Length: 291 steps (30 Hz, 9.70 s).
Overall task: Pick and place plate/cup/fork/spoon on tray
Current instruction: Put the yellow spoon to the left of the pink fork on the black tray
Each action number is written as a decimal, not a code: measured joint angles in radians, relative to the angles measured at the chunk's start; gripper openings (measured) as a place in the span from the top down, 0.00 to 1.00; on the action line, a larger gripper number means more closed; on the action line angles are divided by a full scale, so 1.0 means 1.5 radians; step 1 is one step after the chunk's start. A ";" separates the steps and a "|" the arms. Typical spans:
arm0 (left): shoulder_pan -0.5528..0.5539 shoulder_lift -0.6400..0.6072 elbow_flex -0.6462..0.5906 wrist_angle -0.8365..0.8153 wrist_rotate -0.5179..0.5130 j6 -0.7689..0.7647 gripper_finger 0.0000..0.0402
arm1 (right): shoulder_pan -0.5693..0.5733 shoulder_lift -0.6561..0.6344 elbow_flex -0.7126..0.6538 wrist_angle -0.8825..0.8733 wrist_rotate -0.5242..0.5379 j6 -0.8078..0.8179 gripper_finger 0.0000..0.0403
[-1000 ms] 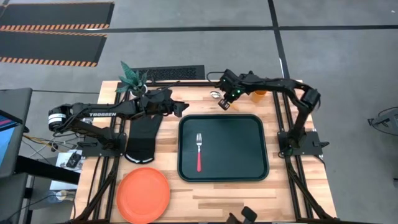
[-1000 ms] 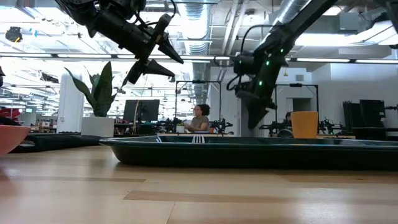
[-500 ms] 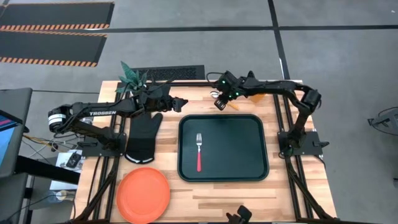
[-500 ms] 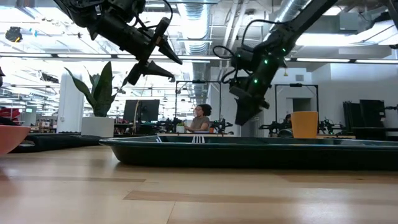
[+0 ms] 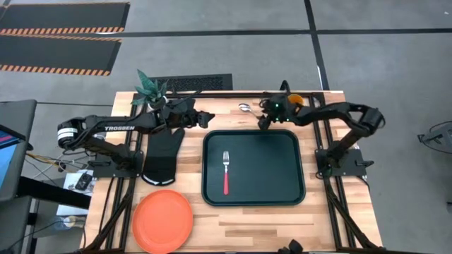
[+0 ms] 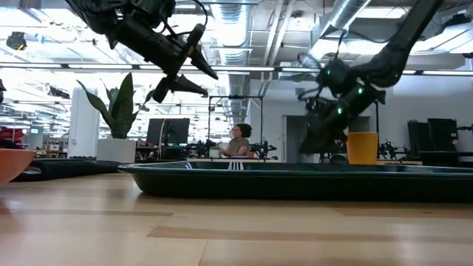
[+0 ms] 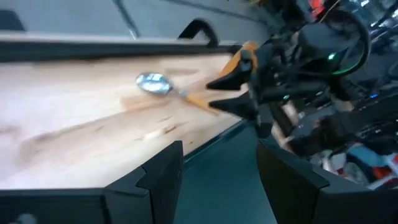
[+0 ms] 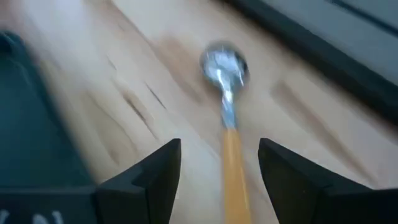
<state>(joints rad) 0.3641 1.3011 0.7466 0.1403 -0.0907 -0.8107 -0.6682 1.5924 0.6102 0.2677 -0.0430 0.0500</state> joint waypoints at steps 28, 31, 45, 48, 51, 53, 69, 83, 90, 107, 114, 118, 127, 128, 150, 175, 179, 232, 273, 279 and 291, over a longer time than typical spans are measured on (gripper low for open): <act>0.003 0.103 -0.001 0.081 0.074 -0.032 0.53 | -0.006 0.021 0.069 -0.170 -0.003 0.032 0.99; 0.003 0.103 -0.001 0.081 0.074 -0.032 0.53 | 0.006 -0.009 0.077 -0.171 -0.008 0.049 0.99; 0.003 0.103 0.000 0.111 0.057 0.003 0.49 | 0.021 0.016 0.079 -0.041 -0.043 0.001 0.69; 0.003 0.103 0.000 0.111 0.057 0.003 0.46 | 0.020 0.055 0.079 -0.004 -0.034 0.048 0.54; 0.002 0.103 0.000 0.111 0.057 0.008 0.43 | 0.015 0.066 0.075 -0.021 -0.020 0.071 0.43; 0.003 0.103 0.000 0.110 0.056 0.016 0.42 | 0.013 0.057 0.060 -0.014 -0.020 0.059 0.41; 0.003 0.103 0.000 0.110 0.014 0.093 0.41 | -0.005 -0.058 -0.226 0.389 0.001 0.064 0.42; 0.003 0.103 0.000 0.110 -0.002 0.110 0.41 | 0.005 0.077 -0.133 0.408 0.014 -0.015 0.42; 0.003 0.103 0.000 0.110 -0.002 0.113 0.41 | 0.007 0.037 -0.086 0.252 0.020 0.046 0.42; 0.001 0.103 0.000 0.110 -0.020 0.160 0.41 | 0.110 0.056 -0.148 0.349 0.186 -0.001 0.43; 0.001 0.103 0.000 0.110 -0.023 0.161 0.41 | 0.184 0.056 -0.147 0.366 0.331 0.001 0.43; 0.001 0.103 0.000 0.110 -0.023 0.172 0.41 | 0.196 0.058 -0.152 0.373 0.345 -0.003 0.43; 0.001 0.103 0.000 0.110 -0.035 0.197 0.41 | 0.188 0.179 -0.152 0.537 0.346 0.015 0.43; 0.001 0.103 0.000 0.110 -0.035 0.199 0.41 | 0.189 0.192 -0.152 0.562 0.346 0.008 0.43; 0.002 0.103 0.000 0.110 -0.048 0.218 0.41 | 0.167 0.203 -0.113 0.534 0.340 0.024 0.45; 0.005 0.105 0.000 0.110 -0.067 0.221 0.41 | 0.119 0.181 0.042 0.061 0.248 0.209 0.92; 0.006 0.105 0.000 0.110 -0.067 0.211 0.41 | 0.120 0.164 0.065 0.014 0.235 0.226 0.92; 0.049 0.106 0.043 0.521 0.311 0.035 0.41 | 0.302 -0.190 0.124 0.236 -0.007 0.451 0.97; 0.038 0.104 0.043 0.216 0.435 0.051 1.00 | 0.137 -0.351 0.125 -0.158 -0.220 0.371 0.54; -0.041 0.104 0.038 0.042 0.399 0.177 1.00 | 0.158 -0.408 0.125 -0.212 -0.165 0.349 0.54; -0.108 0.104 -0.162 0.258 0.254 0.043 1.00 | 0.199 -0.415 0.125 -0.214 -0.126 0.342 0.59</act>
<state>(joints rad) 0.2025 1.4567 0.5034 0.5272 0.2898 -0.7456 -0.3700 0.9695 0.7975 -0.0530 -0.2327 0.5636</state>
